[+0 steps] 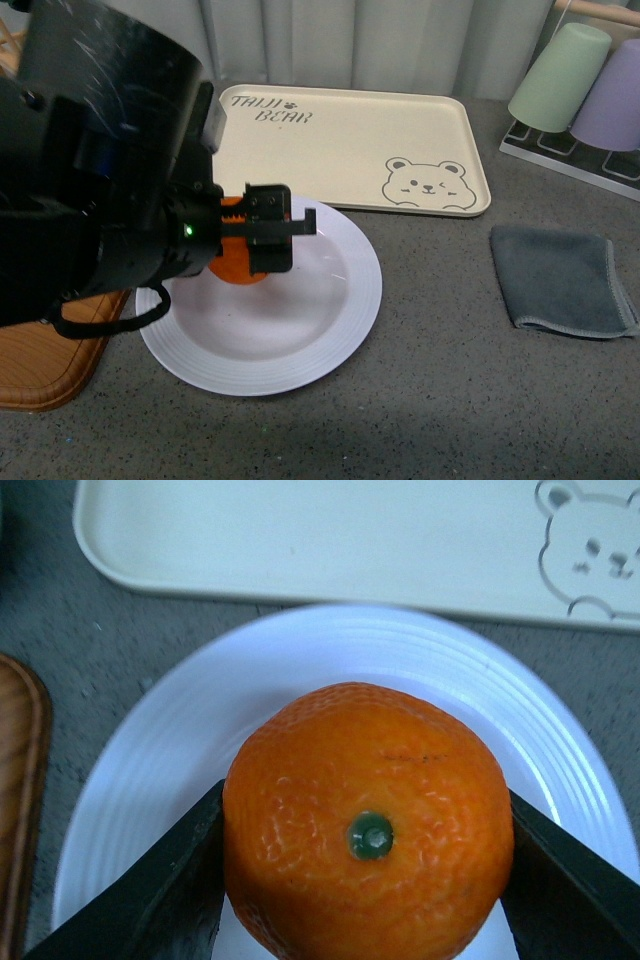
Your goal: Place orange and plate with both arms
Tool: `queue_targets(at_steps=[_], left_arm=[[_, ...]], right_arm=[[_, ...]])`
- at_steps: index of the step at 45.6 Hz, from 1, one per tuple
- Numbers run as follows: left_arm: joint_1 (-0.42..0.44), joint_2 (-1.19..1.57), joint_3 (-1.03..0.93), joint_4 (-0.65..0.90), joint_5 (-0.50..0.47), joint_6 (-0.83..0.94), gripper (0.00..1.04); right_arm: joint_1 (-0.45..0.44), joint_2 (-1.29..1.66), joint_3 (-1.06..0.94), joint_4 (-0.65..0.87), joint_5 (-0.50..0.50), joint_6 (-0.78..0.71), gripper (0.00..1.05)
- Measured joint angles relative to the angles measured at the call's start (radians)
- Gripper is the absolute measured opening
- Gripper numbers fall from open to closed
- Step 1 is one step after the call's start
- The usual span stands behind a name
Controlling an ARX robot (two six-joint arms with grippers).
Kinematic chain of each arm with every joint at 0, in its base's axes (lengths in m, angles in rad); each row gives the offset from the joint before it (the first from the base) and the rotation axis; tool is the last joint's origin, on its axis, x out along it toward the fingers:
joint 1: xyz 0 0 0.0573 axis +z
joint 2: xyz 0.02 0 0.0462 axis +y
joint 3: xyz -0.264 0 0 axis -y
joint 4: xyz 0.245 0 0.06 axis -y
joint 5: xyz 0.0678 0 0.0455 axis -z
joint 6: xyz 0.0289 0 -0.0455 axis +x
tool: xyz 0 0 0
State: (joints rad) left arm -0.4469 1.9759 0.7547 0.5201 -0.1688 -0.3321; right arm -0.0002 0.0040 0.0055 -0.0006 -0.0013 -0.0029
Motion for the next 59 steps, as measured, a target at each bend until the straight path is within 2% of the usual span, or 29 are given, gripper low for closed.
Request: queue_targets(at_steps=[17, 28, 34, 41, 59], left_arm=[[-0.014, 0.064, 0.023, -0.011, -0.027, 0.003, 0.66], [-0.014, 0.005, 0.011, -0.032, -0.068, 0.015, 1.0], [0.005, -0.104, -0.021, -0.041, -0.106, 0.014, 0.98], [0.065, -0.296, -0.121, -0.021, -0.155, 0.013, 0.98], [0.159, -0.757, -0.387, -0.155, -0.12, 0.045, 0.98]], right_arm=[[0.0, 0.0, 0.0, 0.0, 0.0, 0.0, 0.95], [0.0, 0.0, 0.0, 0.0, 0.0, 0.0, 0.95], [0.0, 0.0, 0.0, 0.0, 0.0, 0.0, 0.95], [0.0, 0.0, 0.0, 0.0, 0.0, 0.0, 0.95], [0.0, 0.0, 0.0, 0.0, 0.0, 0.0, 0.95]])
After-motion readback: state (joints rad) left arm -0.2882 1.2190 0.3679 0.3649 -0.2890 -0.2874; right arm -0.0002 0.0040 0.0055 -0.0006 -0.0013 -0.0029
